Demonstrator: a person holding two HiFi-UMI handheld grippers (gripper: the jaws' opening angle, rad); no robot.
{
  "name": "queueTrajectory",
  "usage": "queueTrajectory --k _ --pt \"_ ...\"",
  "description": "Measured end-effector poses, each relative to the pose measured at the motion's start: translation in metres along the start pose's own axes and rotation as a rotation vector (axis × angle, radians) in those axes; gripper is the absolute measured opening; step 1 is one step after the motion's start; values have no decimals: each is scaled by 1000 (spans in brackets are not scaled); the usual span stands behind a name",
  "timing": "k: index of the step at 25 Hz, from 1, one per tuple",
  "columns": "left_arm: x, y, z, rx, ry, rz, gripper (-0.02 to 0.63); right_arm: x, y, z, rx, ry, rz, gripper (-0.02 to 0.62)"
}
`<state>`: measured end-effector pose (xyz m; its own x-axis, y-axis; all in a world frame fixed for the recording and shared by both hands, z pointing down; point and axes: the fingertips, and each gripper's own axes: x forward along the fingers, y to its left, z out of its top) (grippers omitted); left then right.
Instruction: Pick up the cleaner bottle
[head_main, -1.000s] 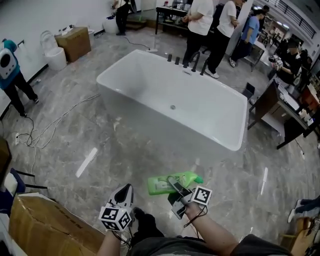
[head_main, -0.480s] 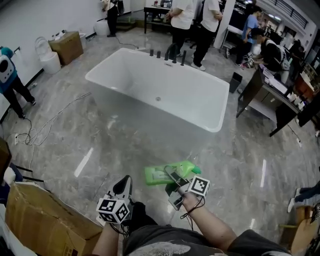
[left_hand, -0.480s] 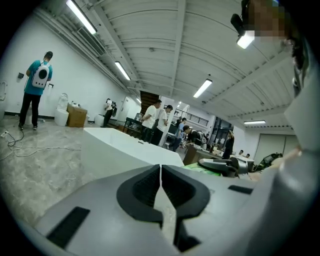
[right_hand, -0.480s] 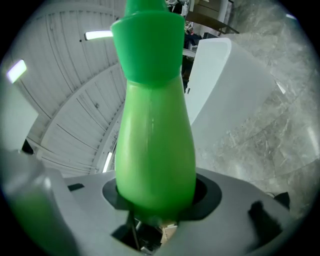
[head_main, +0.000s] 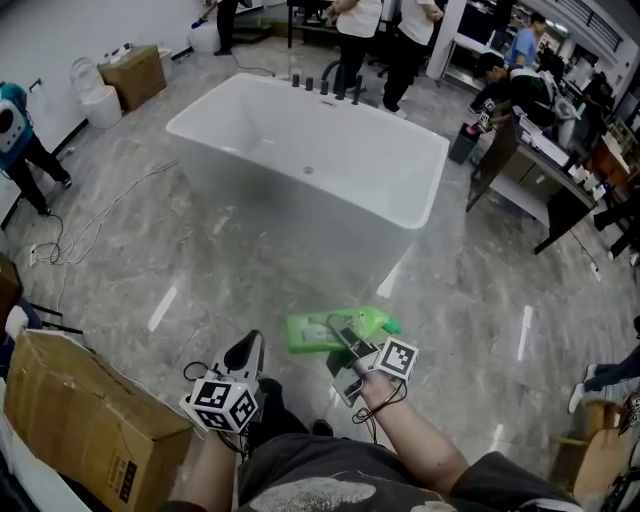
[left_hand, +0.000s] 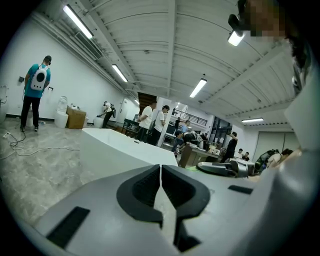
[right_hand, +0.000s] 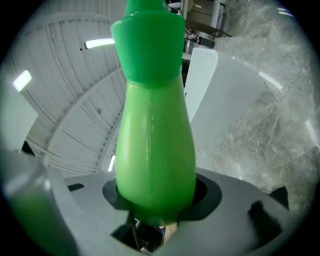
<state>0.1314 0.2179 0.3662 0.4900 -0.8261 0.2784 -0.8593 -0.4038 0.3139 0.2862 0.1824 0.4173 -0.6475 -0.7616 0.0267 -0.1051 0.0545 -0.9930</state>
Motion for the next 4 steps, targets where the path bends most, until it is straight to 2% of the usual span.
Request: queueTrajectory --k 4 --pt "-19 -20 -12 1 -2 5 20 -25 3 -15 -8 20 13 196"
